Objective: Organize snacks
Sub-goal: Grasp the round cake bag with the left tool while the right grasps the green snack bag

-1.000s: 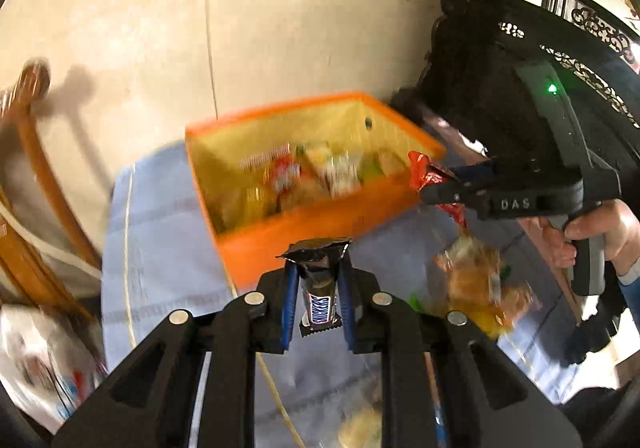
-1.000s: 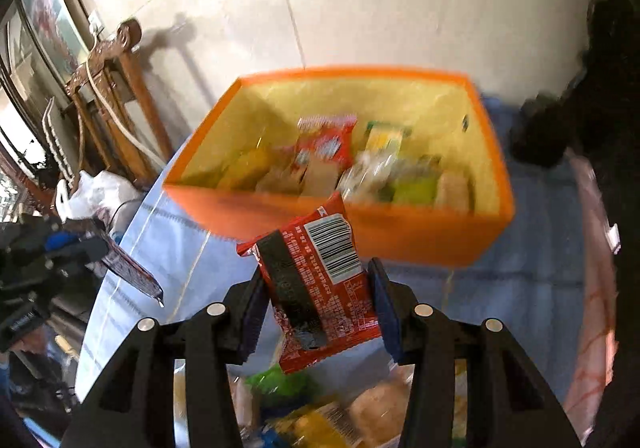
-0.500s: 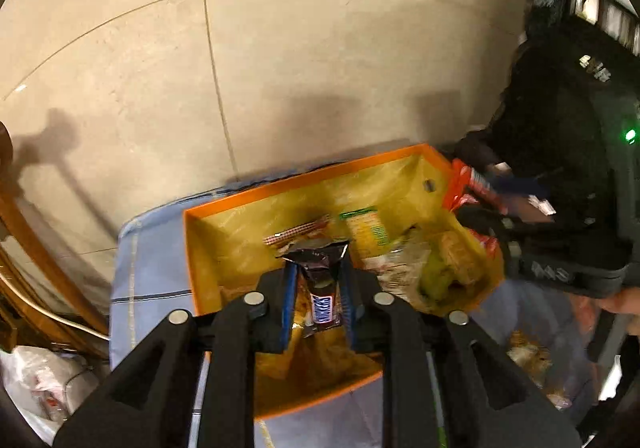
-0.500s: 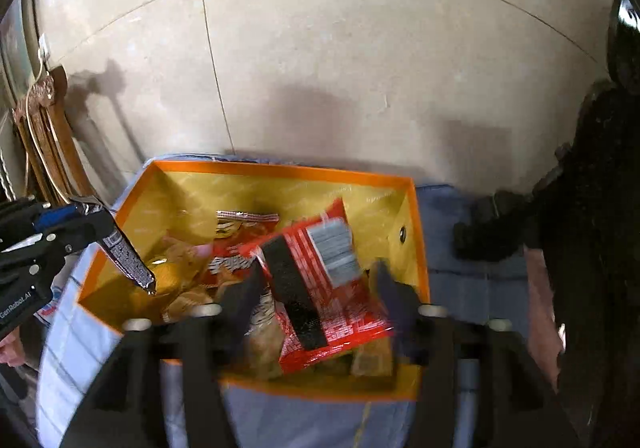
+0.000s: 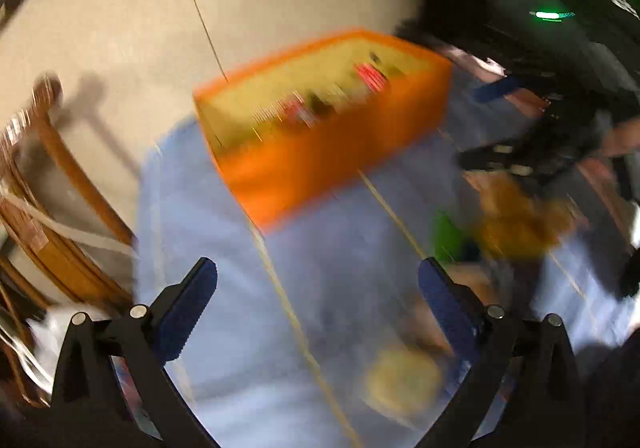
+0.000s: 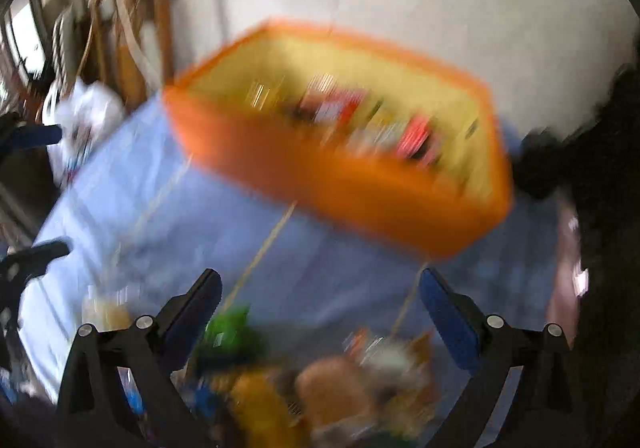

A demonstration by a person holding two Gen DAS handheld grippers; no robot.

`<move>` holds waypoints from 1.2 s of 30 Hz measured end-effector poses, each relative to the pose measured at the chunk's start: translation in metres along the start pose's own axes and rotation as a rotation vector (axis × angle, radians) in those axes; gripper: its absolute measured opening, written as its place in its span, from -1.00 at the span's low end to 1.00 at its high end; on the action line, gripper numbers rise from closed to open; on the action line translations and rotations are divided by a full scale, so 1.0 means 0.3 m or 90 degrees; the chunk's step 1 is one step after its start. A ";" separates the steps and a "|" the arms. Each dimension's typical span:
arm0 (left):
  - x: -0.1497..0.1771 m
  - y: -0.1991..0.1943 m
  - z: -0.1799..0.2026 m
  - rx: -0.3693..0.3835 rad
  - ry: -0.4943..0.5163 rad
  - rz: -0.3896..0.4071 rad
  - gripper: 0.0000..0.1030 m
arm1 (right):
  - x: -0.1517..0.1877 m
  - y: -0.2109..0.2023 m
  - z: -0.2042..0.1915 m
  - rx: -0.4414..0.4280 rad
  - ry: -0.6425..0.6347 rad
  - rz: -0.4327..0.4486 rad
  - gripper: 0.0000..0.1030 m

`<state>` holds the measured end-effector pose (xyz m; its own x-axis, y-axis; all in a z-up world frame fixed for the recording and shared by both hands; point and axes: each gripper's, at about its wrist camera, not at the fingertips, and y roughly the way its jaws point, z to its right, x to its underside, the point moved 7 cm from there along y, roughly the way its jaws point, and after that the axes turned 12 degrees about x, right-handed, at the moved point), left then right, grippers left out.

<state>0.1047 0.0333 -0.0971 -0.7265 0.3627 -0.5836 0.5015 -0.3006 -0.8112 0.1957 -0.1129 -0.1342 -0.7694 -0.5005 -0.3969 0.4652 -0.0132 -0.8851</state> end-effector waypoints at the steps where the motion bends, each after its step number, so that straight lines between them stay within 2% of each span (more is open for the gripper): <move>1: 0.057 0.011 0.026 0.011 -0.010 -0.008 0.92 | 0.029 0.032 -0.023 -0.003 -0.003 -0.018 0.93; 4: 0.199 0.066 0.090 0.043 -0.034 -0.033 0.92 | 0.073 0.099 -0.066 -0.021 -0.003 -0.052 0.93; 6: 0.248 0.089 0.112 0.052 -0.040 -0.037 0.92 | 0.084 0.130 -0.085 -0.020 -0.013 -0.064 0.93; 7: 0.270 0.102 0.113 0.047 -0.044 -0.041 0.92 | 0.085 0.137 -0.089 -0.019 -0.014 -0.063 0.93; 10: 0.333 0.149 0.077 -0.018 -0.051 -0.087 0.92 | 0.072 0.139 -0.109 -0.055 -0.003 -0.073 0.93; 12: 0.352 0.145 0.057 0.003 -0.086 -0.075 0.92 | 0.088 0.119 -0.151 -0.079 -0.025 -0.070 0.92; 15: 0.357 0.155 0.031 0.051 -0.155 -0.048 0.92 | 0.109 0.100 -0.182 -0.058 -0.067 -0.064 0.92; 17: 0.360 0.183 0.026 0.074 -0.189 -0.045 0.92 | 0.109 0.135 -0.174 -0.042 -0.071 -0.074 0.92; 19: 0.365 0.217 0.028 0.080 -0.189 -0.047 0.92 | 0.101 0.200 -0.173 -0.045 -0.058 -0.099 0.92; 21: 0.370 0.236 0.037 0.087 -0.193 -0.039 0.92 | 0.111 0.249 -0.177 -0.077 -0.023 -0.144 0.75; 22: 0.380 0.246 0.035 0.077 -0.209 -0.035 0.92 | 0.106 0.240 -0.179 -0.078 -0.024 -0.133 0.62; 23: 0.381 0.247 0.037 0.064 -0.218 -0.018 0.91 | 0.107 0.230 -0.192 -0.081 -0.041 -0.131 0.42; 24: 0.376 0.248 0.038 0.060 -0.218 -0.015 0.88 | 0.108 0.220 -0.204 -0.084 -0.054 -0.125 0.32; 25: 0.375 0.248 0.038 0.050 -0.216 -0.007 0.81 | 0.110 0.213 -0.212 -0.082 -0.056 -0.120 -0.04; 26: 0.370 0.239 0.038 0.040 -0.216 0.001 0.45 | 0.112 0.210 -0.213 -0.069 -0.052 -0.118 -0.31; 28: 0.356 0.230 0.017 0.041 -0.242 0.003 0.22 | 0.116 0.199 -0.217 -0.045 -0.035 -0.122 -0.36; 29: 0.354 0.216 0.003 0.077 -0.282 0.006 0.14 | 0.115 0.186 -0.219 -0.050 -0.024 -0.120 -0.38; 31: 0.351 0.184 -0.006 0.097 -0.312 0.013 0.13 | 0.110 0.149 -0.220 -0.053 -0.015 -0.103 -0.38; 35: 0.310 0.119 0.031 0.030 -0.190 0.015 0.13 | 0.096 0.090 -0.195 -0.033 -0.016 -0.080 -0.38; 36: 0.299 0.105 0.031 0.029 -0.185 0.019 0.13 | 0.089 0.074 -0.182 -0.033 -0.008 -0.075 -0.38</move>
<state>0.0509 0.0481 -0.1745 -0.8192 0.0871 -0.5669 0.5080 -0.3489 -0.7876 0.1615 -0.0792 -0.1777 -0.8117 -0.5091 -0.2863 0.3479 -0.0277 -0.9371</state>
